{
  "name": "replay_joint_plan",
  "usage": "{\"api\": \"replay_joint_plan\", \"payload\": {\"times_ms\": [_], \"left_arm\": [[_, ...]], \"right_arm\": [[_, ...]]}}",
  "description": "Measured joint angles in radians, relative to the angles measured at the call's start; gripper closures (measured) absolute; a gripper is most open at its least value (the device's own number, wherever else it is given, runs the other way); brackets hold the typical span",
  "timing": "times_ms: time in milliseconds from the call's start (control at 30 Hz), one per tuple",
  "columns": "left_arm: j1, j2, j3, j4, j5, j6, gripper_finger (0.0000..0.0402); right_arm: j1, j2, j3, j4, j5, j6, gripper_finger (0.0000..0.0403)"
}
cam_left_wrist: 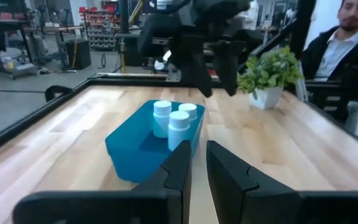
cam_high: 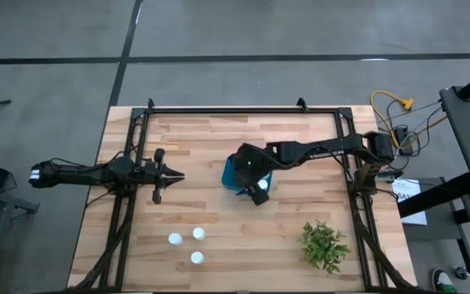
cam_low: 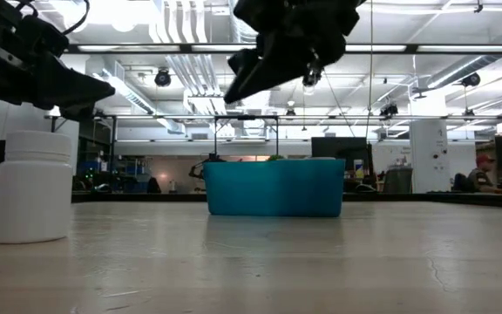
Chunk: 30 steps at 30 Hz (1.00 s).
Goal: Pick and place pill bottles into a basket
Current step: Put the white pill bottle into the blue bin
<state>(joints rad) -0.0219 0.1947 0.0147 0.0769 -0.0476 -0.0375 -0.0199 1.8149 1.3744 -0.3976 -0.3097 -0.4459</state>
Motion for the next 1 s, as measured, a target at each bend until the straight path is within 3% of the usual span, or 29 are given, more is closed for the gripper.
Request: {"api": "replay_joint_plan", "payload": {"times_ms": [300,533,867,1000], "left_arm": [[0.0,-0.002,0.005,0.053,0.109,-0.02,0.0362],[-0.001,0.006,0.006,0.052,0.179,-0.063,0.0316],[-0.001,0.008,-0.006,0.006,0.542,-0.071,0.0235],[-0.001,0.017,-0.006,0.001,0.572,-0.029,0.0212]], "right_arm": [[0.069,0.0,-0.001,0.108,-0.005,0.012,0.022],[0.095,0.0,-0.005,0.113,-0.004,0.007,0.022],[0.096,0.0,-0.017,0.125,-0.004,-0.011,0.022],[0.096,0.0,-0.017,0.128,-0.004,-0.016,0.022]]}}
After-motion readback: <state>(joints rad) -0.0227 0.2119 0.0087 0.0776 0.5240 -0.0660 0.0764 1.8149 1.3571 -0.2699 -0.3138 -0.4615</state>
